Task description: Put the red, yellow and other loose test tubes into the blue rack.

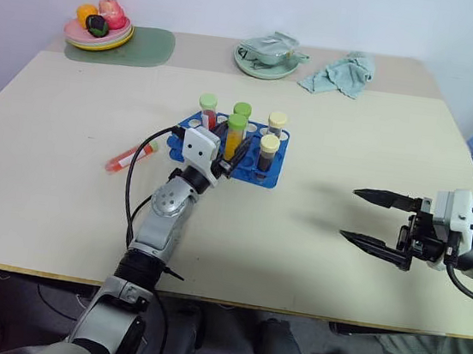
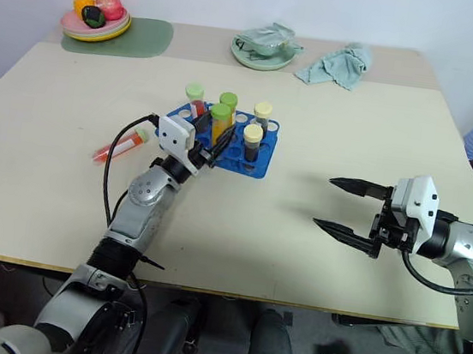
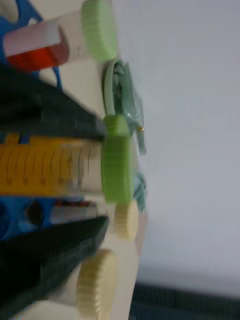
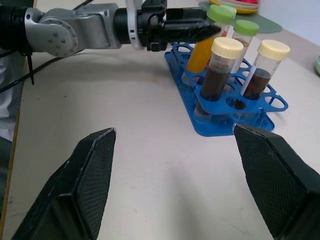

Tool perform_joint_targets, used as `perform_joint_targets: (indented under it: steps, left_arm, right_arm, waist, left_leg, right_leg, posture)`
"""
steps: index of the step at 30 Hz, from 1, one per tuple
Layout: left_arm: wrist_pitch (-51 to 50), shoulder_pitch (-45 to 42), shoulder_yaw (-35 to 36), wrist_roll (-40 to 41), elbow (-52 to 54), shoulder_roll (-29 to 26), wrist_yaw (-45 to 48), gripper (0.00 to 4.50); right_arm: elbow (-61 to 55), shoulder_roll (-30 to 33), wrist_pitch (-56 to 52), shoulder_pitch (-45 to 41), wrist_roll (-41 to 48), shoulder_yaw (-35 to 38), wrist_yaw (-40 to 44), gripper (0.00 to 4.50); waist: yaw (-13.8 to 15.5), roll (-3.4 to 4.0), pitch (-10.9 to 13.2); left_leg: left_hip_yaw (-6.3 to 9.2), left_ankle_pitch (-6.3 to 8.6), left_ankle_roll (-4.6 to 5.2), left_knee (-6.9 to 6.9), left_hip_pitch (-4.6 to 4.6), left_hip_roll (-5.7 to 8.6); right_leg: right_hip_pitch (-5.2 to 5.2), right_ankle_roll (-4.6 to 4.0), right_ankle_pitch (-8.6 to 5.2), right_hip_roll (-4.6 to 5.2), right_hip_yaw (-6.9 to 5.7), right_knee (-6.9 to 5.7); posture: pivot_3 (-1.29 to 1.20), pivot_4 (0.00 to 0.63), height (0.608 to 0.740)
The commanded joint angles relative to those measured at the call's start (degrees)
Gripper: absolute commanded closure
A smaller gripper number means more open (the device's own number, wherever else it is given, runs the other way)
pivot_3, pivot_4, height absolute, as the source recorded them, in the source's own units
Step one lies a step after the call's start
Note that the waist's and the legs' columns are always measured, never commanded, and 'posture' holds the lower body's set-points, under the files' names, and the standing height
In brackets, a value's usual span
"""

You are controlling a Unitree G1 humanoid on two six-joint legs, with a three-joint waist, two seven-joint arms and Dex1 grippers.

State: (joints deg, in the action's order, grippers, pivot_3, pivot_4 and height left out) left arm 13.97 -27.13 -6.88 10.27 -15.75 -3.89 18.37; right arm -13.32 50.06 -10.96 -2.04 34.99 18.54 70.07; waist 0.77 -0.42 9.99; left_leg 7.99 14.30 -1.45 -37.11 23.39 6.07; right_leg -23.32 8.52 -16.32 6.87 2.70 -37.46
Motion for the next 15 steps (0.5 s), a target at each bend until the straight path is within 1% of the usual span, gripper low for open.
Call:
perform_joint_targets:
  steps: [1, 4, 5, 7, 8, 10, 11, 12, 15]
  left_arm:
    - [-0.95, -0.18, 1.95, -1.96, 2.94, 0.20, -3.08, 0.32]
    - [-9.92, 0.53, 2.83, 0.00, 8.49, -0.62, -3.51, 0.32]
    - [-15.25, 0.64, 3.11, 0.59, 12.49, -2.24, -3.17, 0.32]
    - [-24.37, 1.06, 2.94, -3.89, 20.23, -7.24, -4.14, 0.32]
    - [-27.55, 1.61, 3.14, -3.21, 23.47, -9.94, -2.23, 0.32]
    - [-28.63, 3.02, 3.89, 0.41, 27.61, -12.49, 1.57, 0.32]
    - [-26.95, 4.25, 4.17, 0.78, 29.91, -14.14, 3.29, 0.32]
    - [-27.55, 5.00, 4.78, 0.94, 31.60, -15.32, 3.90, 0.32]
    - [-34.86, 3.55, 7.87, 3.01, 33.56, -17.52, 3.25, 0.32]
  right_arm:
    - [-1.77, -0.09, 0.63, 0.24, 0.88, 1.81, -0.10, 0.67]
    - [-1.52, -0.27, 0.82, 0.07, 0.71, 1.55, -0.17, 0.67]
    - [-1.29, -0.48, 1.03, -0.05, 0.53, 1.25, -0.20, 0.67]
    - [-0.91, -0.97, 1.42, -0.28, 0.25, 0.64, -0.28, 0.67]
    - [-0.57, -1.26, 1.60, -0.54, 0.10, 0.27, -0.27, 0.67]
    - [-0.20, -1.66, 1.90, -0.76, -0.16, -0.11, -0.15, 0.67]
    - [0.14, -2.00, 2.11, -1.12, -0.40, -0.54, -0.07, 0.67]
    - [0.38, -2.38, 2.25, -1.58, -0.58, -1.03, -0.07, 0.67]
    - [0.79, -3.14, 2.53, -2.79, -0.85, -2.33, -0.32, 0.67]
  waist:
    - [0.01, 0.00, 0.00]
    - [-0.16, 0.00, 0.00]
    - [-0.20, -0.01, 0.00]
    - [-0.28, 0.00, 0.00]
    - [-0.33, 0.02, -0.01]
    - [-0.33, 0.03, -0.02]
    - [-0.20, 0.04, -0.02]
    - [-0.15, 0.03, -0.02]
    - [0.03, 0.03, -0.02]
  left_leg:
    - [0.00, 0.00, 0.00, 0.00, 0.00, 0.00]
    - [0.00, 0.01, 0.01, 0.00, 0.00, -0.01]
    - [0.00, 0.02, 0.04, 0.01, 0.00, -0.01]
    - [0.01, 0.02, 0.04, 0.01, 0.00, -0.02]
    - [0.01, 0.02, 0.04, 0.02, 0.00, -0.03]
    - [0.01, 0.02, 0.03, 0.02, -0.02, -0.04]
    - [0.01, 0.01, 0.02, 0.02, -0.02, -0.03]
    - [0.00, -0.01, -0.02, 0.01, -0.02, -0.02]
    - [0.03, -0.03, -0.06, 0.01, -0.02, -0.03]
  right_leg:
    - [0.00, 0.00, 0.00, 0.00, 0.00, 0.00]
    - [-0.01, 0.00, 0.00, 0.00, 0.00, -0.01]
    - [-0.01, 0.00, 0.00, -0.01, 0.00, -0.02]
    - [-0.03, 0.01, 0.00, -0.02, 0.00, -0.05]
    - [-0.04, 0.01, 0.00, -0.04, 0.00, -0.07]
    - [-0.04, 0.01, 0.00, -0.05, 0.01, -0.07]
    - [-0.03, 0.01, 0.00, -0.04, 0.01, -0.06]
    - [-0.03, 0.00, 0.00, -0.02, 0.02, -0.05]
    - [-0.01, 0.00, 0.00, -0.02, 0.01, -0.03]
  posture:
    - [0.00, 0.150, 0.740]
    - [0.00, 0.150, 0.740]
    - [0.00, 0.150, 0.740]
    - [0.00, 0.150, 0.740]
    - [0.00, 0.150, 0.740]
    - [0.00, 0.150, 0.740]
    - [0.00, 0.150, 0.740]
    - [0.00, 0.150, 0.740]
    - [0.00, 0.150, 0.740]
